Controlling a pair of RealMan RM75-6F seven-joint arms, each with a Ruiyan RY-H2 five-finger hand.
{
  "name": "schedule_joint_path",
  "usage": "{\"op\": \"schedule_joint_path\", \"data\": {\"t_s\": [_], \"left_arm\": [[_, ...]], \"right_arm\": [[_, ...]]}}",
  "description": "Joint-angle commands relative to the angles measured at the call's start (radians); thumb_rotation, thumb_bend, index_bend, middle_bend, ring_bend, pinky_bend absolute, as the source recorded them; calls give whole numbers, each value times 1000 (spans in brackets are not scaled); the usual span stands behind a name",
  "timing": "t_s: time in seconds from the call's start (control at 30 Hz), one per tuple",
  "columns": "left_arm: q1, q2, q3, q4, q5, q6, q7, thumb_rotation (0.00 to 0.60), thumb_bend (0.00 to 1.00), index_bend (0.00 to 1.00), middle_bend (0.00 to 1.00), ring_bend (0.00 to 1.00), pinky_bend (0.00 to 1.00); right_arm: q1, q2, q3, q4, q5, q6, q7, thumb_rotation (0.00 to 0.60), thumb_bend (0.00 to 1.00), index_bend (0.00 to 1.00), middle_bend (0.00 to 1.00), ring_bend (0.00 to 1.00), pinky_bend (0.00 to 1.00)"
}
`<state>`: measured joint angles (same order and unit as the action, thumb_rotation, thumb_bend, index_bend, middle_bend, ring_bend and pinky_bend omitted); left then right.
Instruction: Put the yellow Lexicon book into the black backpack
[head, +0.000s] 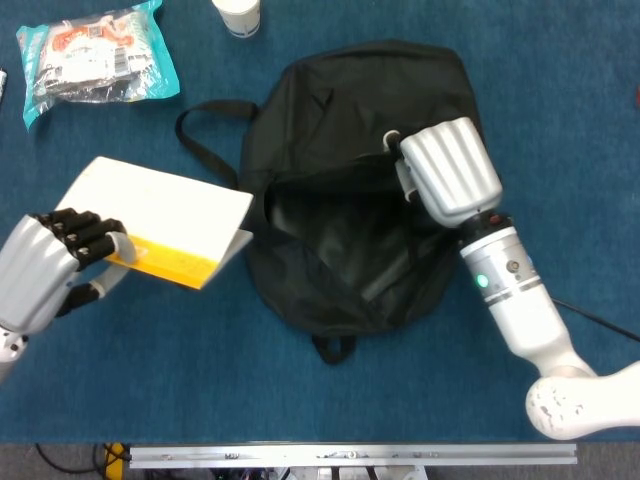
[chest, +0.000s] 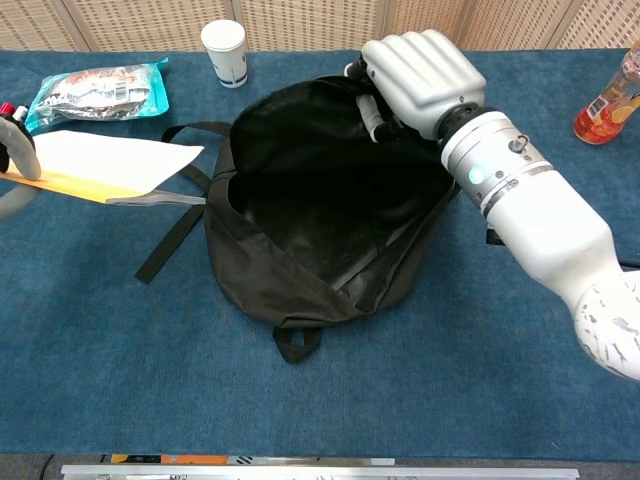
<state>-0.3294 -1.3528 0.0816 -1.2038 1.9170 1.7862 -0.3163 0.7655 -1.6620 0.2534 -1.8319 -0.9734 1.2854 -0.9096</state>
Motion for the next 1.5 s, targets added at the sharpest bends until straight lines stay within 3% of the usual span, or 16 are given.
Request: {"op": "schedule_joint_path", "data": {"t_s": [0.03,0.23,0.77,1.2,1.5], "left_arm": [[-22,15,3,-50,22,-17,-6,600,310,596,628,623,759],[-59,24,8,-144,37,-72,-28,600,310,596,628,623,759],[-134,-54,-28,-212,-14,-229,-1,600,309,595,628,623,759],[-142,-31,25,-263,43,-218,-56,600,310,595,629,623,759],[-167,-58,14,-302,8,-269,-96,600,309,595,629,623,759]], "right_arm": [[15,-22,14,3,13,6,-7,600,620,814,734,658,896],[44,-74,27,14,31,16,-21,600,620,814,734,658,896],[84,-153,50,36,41,44,-9,600,620,814,734,659,896],[89,-172,61,71,40,52,20,600,620,814,734,659,896],[104,-212,70,57,18,67,32,600,620,814,734,659,896]]}}
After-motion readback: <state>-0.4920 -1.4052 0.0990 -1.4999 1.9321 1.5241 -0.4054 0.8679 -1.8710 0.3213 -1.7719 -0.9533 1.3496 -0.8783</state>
